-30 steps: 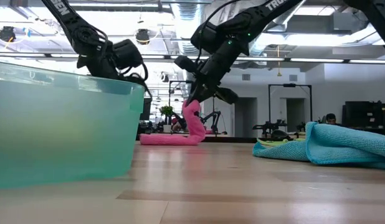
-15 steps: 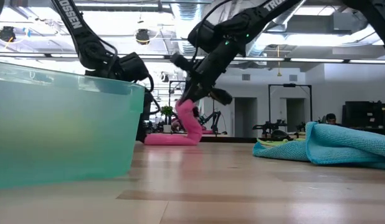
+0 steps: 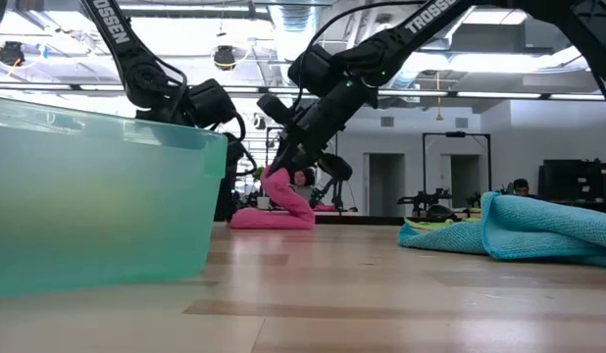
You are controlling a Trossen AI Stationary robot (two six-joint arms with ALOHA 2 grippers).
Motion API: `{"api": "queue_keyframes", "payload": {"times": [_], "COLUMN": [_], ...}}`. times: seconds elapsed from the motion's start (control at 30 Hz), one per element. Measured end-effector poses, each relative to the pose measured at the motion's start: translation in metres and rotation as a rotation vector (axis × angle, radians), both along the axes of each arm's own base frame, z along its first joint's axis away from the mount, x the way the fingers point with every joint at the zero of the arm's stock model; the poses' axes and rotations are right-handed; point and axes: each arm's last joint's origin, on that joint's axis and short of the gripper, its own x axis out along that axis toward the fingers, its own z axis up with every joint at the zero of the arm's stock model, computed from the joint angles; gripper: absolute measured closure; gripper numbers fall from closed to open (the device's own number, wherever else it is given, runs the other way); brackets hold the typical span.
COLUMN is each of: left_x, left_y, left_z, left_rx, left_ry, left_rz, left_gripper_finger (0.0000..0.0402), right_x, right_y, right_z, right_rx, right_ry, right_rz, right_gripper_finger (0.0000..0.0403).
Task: Fold microfiber towels
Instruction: Fold the pink towel
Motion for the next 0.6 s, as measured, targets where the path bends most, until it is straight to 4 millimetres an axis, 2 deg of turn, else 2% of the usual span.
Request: {"api": "queue_keyframes", "payload": {"times": [0.33,0.6], "left_x": [0.0014,0.0013], "left_y": [-0.0009,-0.0009], "left_z": [0.0006,0.0006], "left_rx": [0.003,0.003], "left_ry": [-0.008,-0.008], "left_rz": [-0.001,-0.001], "left_gripper_finger": [0.0401,0.0401], "right_x": [-0.0009,-0.0008], "right_y": [0.0006,0.0006], "right_z": [-0.0009,-0.0009], "right_rx": [-0.004,-0.005], "right_ry": [0.014,0.014], "right_rz": [0.007,0.007], "right_gripper_finger": [0.0360,0.0279]}}
